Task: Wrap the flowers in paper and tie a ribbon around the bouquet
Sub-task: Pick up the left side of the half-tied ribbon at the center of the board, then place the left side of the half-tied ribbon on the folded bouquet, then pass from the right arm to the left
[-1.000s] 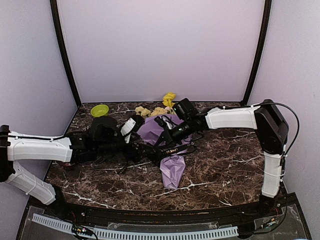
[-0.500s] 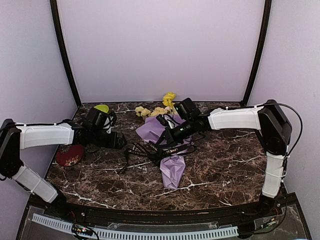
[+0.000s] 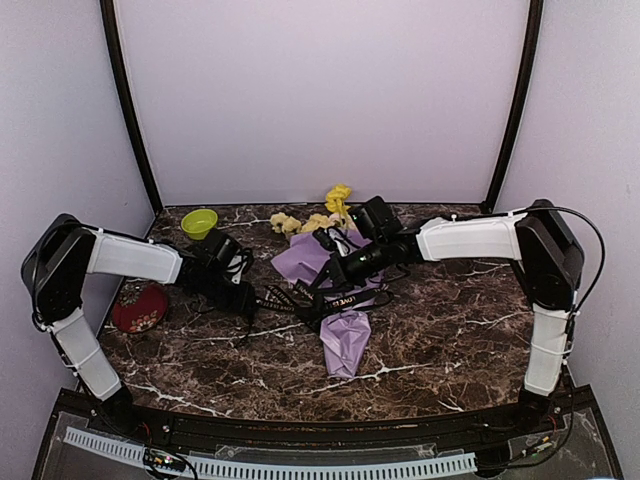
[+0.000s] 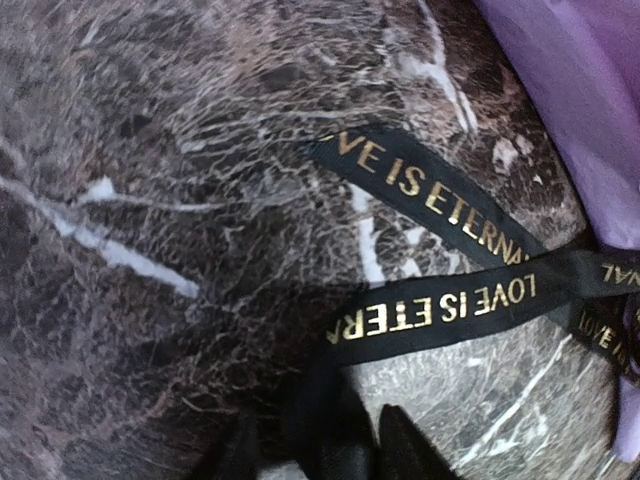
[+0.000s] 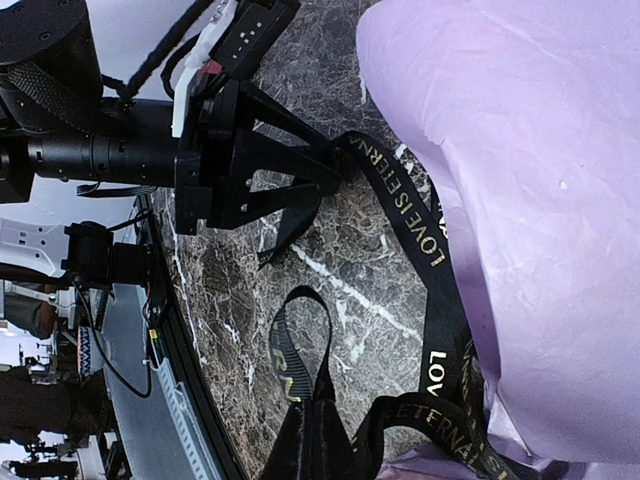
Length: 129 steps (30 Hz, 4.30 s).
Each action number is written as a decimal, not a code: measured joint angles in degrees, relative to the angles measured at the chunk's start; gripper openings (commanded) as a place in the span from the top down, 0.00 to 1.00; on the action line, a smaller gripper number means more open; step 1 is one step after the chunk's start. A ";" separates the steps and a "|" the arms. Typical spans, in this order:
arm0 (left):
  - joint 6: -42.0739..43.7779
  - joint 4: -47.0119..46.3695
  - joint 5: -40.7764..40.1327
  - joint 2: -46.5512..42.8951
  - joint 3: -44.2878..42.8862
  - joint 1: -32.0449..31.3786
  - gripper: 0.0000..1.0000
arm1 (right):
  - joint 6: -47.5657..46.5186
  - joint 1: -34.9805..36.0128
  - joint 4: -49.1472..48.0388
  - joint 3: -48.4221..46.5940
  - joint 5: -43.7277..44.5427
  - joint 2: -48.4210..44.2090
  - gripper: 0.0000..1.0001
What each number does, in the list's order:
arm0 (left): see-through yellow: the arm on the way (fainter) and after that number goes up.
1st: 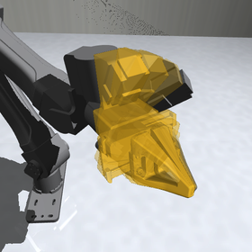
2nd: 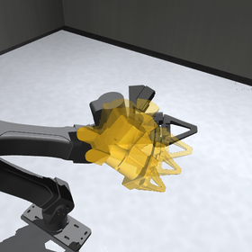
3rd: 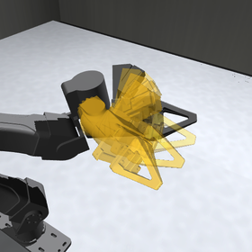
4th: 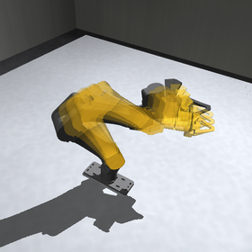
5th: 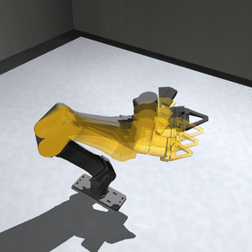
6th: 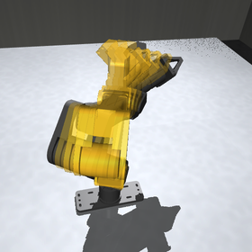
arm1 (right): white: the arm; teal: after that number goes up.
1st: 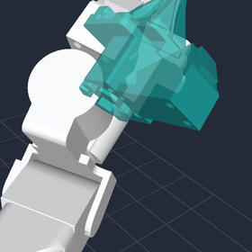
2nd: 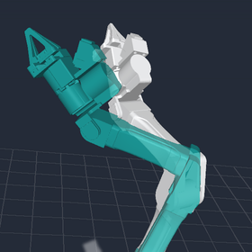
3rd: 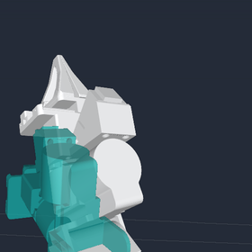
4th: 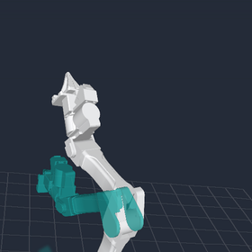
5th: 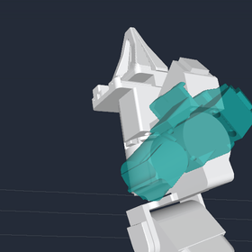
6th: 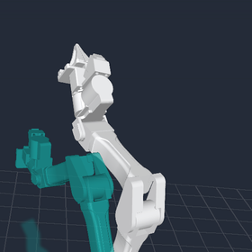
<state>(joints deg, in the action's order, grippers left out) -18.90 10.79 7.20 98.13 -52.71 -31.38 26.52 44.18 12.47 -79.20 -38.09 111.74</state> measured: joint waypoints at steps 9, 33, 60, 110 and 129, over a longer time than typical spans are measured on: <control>0.74 0.04 1.92 -7.15 5.18 -0.83 1.00 | 0.44 -0.02 -0.46 0.39 0.44 -0.28 1.00; 18.32 -13.11 21.59 -1.16 -21.18 -32.26 1.00 | -4.26 -3.02 3.02 -4.66 0.70 -0.31 1.00; 34.18 -16.17 22.51 20.28 -34.60 -37.81 0.61 | -12.76 -4.57 10.21 -4.42 2.14 -2.71 1.00; 22.27 -41.48 29.44 1.31 1.70 -8.00 0.43 | -20.39 -4.17 5.95 0.31 -4.70 -3.76 1.00; 23.87 -39.45 34.84 4.46 -0.20 -7.89 1.00 | -23.19 -4.17 7.74 0.26 -5.64 -4.20 0.69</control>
<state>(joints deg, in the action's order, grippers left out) 4.97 -28.67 42.04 102.59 -52.90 -39.27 3.33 40.01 20.21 -78.94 -43.72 107.55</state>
